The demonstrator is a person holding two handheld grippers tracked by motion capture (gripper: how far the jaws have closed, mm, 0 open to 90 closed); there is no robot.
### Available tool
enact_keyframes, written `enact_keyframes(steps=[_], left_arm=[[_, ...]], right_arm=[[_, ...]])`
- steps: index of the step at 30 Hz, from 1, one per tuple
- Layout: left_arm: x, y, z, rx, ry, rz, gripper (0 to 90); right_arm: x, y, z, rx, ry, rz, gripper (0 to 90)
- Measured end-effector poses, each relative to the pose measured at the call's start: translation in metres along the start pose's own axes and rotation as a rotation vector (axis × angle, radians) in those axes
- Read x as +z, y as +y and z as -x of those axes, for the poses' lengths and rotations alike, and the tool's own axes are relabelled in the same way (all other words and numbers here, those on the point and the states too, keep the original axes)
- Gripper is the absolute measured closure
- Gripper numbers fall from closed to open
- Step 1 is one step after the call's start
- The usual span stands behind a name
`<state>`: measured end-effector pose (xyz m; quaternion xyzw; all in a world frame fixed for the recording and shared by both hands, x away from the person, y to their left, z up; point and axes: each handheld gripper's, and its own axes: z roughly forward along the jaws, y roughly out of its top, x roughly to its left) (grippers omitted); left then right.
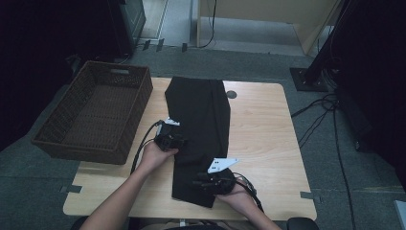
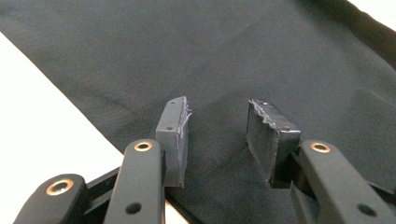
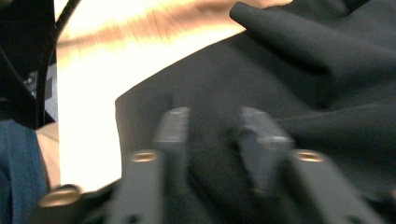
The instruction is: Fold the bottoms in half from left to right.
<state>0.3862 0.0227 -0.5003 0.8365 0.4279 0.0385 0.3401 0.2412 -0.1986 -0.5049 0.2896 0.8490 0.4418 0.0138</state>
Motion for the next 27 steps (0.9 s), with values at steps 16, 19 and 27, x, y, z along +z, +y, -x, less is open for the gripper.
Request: enact_keyframes(steps=[16, 19, 27], left_arm=[[-0.002, -0.002, -0.006, -0.018, -0.032, 0.007, 58.9], [-0.002, -0.002, -0.006, -0.019, -0.033, 0.009, 59.0], [-0.002, -0.002, -0.006, -0.02, -0.037, 0.007, 58.9]], right_arm=[[0.006, -0.005, -0.001, -0.016, -0.046, -0.045, 87.3], [-0.011, 0.016, 0.009, 0.011, 0.013, 0.017, 86.8], [-0.033, 0.065, 0.086, 0.123, -0.142, 0.114, 84.5]])
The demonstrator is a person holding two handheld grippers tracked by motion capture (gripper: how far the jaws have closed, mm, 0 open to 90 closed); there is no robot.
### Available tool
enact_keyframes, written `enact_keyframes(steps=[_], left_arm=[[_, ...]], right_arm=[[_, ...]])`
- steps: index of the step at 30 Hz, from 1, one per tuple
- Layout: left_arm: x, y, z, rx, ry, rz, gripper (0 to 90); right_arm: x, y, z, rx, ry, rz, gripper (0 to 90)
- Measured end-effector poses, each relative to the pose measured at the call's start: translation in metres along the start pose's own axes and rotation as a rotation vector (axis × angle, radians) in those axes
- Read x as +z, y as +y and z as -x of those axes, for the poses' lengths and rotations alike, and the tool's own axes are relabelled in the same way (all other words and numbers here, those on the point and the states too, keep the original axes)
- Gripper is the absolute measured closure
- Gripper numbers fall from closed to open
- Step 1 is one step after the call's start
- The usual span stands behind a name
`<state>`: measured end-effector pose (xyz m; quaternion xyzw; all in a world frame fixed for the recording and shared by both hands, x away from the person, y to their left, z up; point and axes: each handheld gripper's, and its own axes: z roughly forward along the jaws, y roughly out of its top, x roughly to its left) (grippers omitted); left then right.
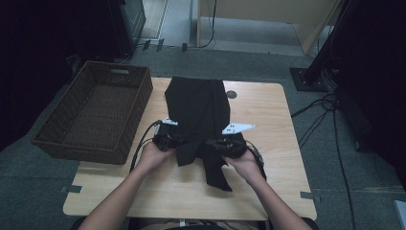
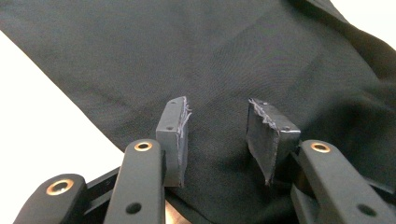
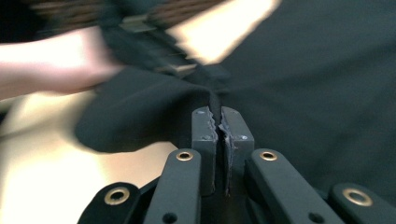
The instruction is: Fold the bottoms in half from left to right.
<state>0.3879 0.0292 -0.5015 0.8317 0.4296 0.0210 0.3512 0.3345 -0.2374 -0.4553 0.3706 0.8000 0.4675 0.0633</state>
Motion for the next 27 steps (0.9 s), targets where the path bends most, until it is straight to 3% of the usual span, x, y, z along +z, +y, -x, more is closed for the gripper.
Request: enact_keyframes(steps=[2, 4, 5, 7, 9, 14, 16, 18, 21, 25, 27], left_arm=[[0.0, 0.0, 0.0, 0.003, -0.003, 0.002, 58.9], [0.0, -0.001, 0.0, 0.006, -0.004, 0.001, 59.0], [0.0, -0.001, 0.0, 0.005, -0.005, 0.002, 58.9], [-0.001, -0.001, 0.0, 0.006, -0.004, 0.002, 59.0], [0.0, -0.001, 0.0, 0.005, -0.002, 0.002, 58.9], [0.0, -0.001, 0.001, 0.002, 0.002, 0.003, 58.9], [-0.001, -0.001, 0.001, 0.006, 0.001, 0.002, 58.9], [0.0, -0.001, 0.001, 0.004, -0.001, 0.002, 58.9], [0.0, -0.001, 0.001, 0.004, -0.002, 0.003, 59.0], [-0.001, -0.002, 0.0, 0.004, -0.009, 0.005, 59.2], [-0.001, -0.002, -0.001, 0.007, -0.01, 0.004, 59.3]], right_arm=[[0.006, 0.002, 0.018, 0.034, -0.105, 0.001, 66.6], [0.007, 0.002, 0.03, 0.055, -0.217, -0.021, 61.0], [0.005, 0.002, 0.034, 0.071, -0.248, -0.01, 56.2], [-0.003, 0.002, 0.036, 0.118, -0.208, 0.028, 58.7], [-0.01, 0.001, 0.03, 0.113, -0.146, 0.047, 61.9], [0.003, -0.014, 0.011, 0.064, -0.033, -0.012, 42.8], [0.012, -0.021, 0.007, 0.028, -0.062, -0.034, 35.9], [0.023, -0.025, 0.008, 0.007, -0.09, -0.076, 34.6], [0.037, -0.028, 0.013, -0.025, -0.149, -0.13, 39.9], [0.047, -0.026, 0.02, -0.051, -0.184, -0.161, 76.4], [0.047, -0.021, 0.025, -0.024, -0.166, -0.186, 82.4]])
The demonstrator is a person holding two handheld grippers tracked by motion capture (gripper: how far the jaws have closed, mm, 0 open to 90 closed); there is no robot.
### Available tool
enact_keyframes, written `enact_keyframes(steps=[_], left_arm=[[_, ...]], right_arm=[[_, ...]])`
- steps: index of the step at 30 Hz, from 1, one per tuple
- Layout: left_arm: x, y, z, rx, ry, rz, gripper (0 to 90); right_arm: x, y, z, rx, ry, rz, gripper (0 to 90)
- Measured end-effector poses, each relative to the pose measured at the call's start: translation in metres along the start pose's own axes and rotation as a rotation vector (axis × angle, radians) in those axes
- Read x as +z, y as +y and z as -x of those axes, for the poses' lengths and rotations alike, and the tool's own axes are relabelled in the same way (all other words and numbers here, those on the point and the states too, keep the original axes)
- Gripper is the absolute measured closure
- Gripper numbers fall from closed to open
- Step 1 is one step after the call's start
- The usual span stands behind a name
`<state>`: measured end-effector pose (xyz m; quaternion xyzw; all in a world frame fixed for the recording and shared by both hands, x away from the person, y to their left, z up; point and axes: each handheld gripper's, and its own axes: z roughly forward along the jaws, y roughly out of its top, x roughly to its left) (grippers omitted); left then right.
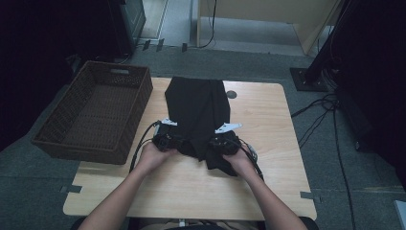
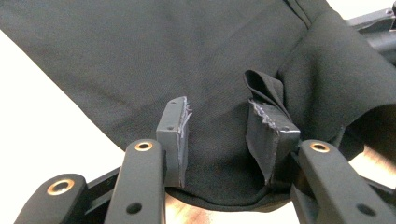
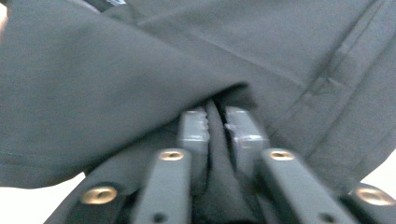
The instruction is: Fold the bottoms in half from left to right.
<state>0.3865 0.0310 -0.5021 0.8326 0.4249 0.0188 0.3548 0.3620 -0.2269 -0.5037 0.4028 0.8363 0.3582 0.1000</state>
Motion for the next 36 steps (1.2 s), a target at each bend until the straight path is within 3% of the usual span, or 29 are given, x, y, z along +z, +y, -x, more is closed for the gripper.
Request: enact_keyframes(steps=[3, 6, 8, 10, 12, 13, 14, 17, 20, 24, 27, 29, 31, 33, 36], left_arm=[[0.0, 0.0, 0.0, -0.002, -0.002, 0.001, 59.5], [0.0, 0.0, 0.0, -0.001, -0.002, 0.001, 59.5], [0.0, 0.0, 0.0, 0.002, 0.001, 0.0, 59.5], [0.0, -0.001, 0.0, 0.002, -0.002, 0.006, 59.5], [0.0, -0.001, 0.0, 0.0, -0.008, 0.006, 59.5], [-0.001, -0.002, -0.001, 0.0, -0.009, 0.006, 59.5], [0.0, -0.002, -0.001, 0.0, -0.009, 0.007, 59.6], [0.0, -0.002, 0.0, 0.0, -0.008, 0.007, 59.5], [-0.001, -0.002, 0.0, -0.003, -0.007, 0.006, 59.5], [0.0, -0.002, 0.0, -0.01, -0.006, 0.009, 59.5], [0.0, -0.002, 0.0, -0.006, -0.004, 0.007, 59.5], [0.0, -0.002, 0.0, -0.005, -0.004, 0.007, 59.5], [0.0, -0.002, 0.0, -0.004, -0.004, 0.008, 59.5], [0.0, -0.002, 0.0, -0.004, -0.005, 0.009, 59.5], [-0.001, -0.002, 0.0, -0.004, -0.006, 0.009, 59.5]], right_arm=[[-0.011, 0.011, 0.01, 0.03, 0.032, 0.041, 84.9], [-0.022, 0.025, 0.023, 0.095, 0.058, 0.107, 85.8], [-0.026, 0.033, 0.033, 0.126, 0.01, 0.135, 84.9], [-0.025, 0.036, 0.045, 0.144, -0.096, 0.128, 82.9], [-0.023, 0.035, 0.054, 0.192, -0.106, 0.113, 76.7], [-0.026, 0.034, 0.055, 0.198, -0.078, 0.115, 74.7], [-0.029, 0.031, 0.053, 0.191, -0.058, 0.126, 72.6], [-0.04, 0.025, 0.041, 0.145, -0.067, 0.154, 63.0], [-0.052, 0.02, 0.031, 0.121, -0.003, 0.186, 62.6], [-0.048, 0.008, 0.017, 0.122, 0.098, 0.14, 53.6], [-0.034, -0.004, 0.007, 0.091, 0.083, 0.097, 44.5], [-0.021, -0.01, 0.001, 0.058, 0.069, 0.053, 43.9], [-0.013, -0.015, -0.005, 0.023, 0.027, 0.019, 49.4], [-0.012, -0.016, -0.01, -0.015, -0.002, 0.012, 69.3], [-0.024, -0.015, -0.016, -0.011, 0.058, 0.056, 86.0]])
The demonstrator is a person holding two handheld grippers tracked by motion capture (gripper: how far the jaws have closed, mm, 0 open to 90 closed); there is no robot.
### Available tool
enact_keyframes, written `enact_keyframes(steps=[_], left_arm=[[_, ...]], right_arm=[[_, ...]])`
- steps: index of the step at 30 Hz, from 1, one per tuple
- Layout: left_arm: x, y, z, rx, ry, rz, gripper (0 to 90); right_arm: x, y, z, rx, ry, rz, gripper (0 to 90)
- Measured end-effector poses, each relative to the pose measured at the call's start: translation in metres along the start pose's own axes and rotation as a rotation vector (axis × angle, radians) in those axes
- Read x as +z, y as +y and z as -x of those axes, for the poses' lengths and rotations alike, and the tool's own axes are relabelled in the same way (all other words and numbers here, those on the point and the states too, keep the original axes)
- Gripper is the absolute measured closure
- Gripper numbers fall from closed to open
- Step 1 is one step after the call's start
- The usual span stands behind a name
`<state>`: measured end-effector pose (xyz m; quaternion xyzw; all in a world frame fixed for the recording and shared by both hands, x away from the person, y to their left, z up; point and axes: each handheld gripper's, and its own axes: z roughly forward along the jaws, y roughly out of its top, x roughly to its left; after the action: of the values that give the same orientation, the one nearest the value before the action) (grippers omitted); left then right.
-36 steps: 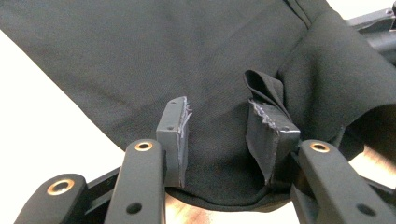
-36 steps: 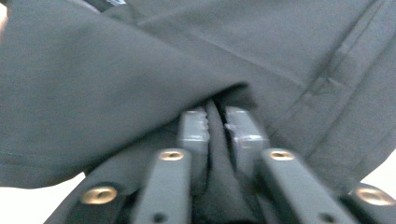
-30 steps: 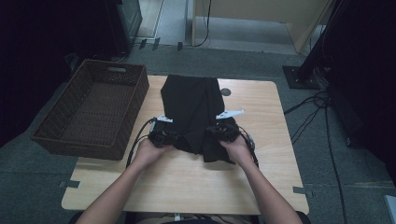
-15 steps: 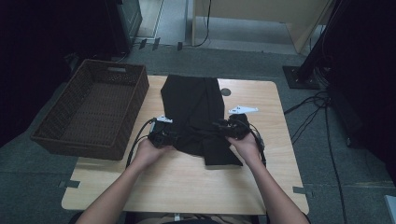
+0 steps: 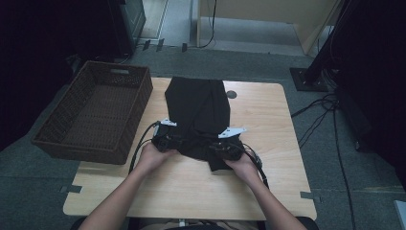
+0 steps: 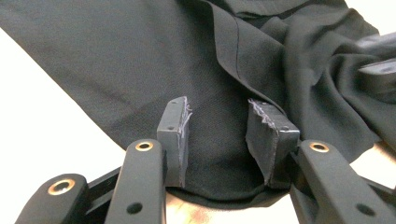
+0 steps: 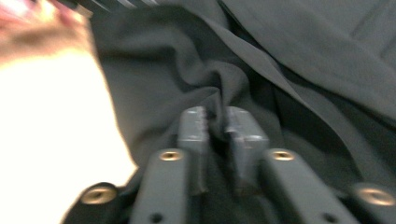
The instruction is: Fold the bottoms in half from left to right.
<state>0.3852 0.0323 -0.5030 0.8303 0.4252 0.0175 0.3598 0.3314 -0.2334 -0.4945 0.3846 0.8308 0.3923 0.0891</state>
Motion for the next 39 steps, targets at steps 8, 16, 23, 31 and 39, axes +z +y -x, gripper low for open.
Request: enact_keyframes(steps=[8, 16, 23, 31, 39], left_arm=[[0.0, 0.0, 0.0, -0.007, -0.003, -0.001, 59.5], [0.0, 0.0, 0.0, -0.006, 0.002, -0.002, 59.5], [0.0, 0.0, 0.0, -0.002, 0.0, -0.002, 59.5], [0.0, 0.0, 0.0, 0.003, 0.0, 0.0, 59.5], [0.0, -0.001, 0.002, 0.004, 0.013, 0.004, 59.4]], right_arm=[[-0.024, -0.013, -0.052, -0.054, 0.264, 0.012, 86.8], [-0.042, -0.01, -0.048, -0.027, 0.227, 0.101, 64.9], [-0.028, -0.011, 0.009, 0.057, 0.06, 0.079, 81.4], [-0.004, -0.024, 0.025, 0.081, 0.075, 0.005, 90.0], [-0.005, -0.04, -0.018, -0.002, 0.197, -0.055, 88.3]])
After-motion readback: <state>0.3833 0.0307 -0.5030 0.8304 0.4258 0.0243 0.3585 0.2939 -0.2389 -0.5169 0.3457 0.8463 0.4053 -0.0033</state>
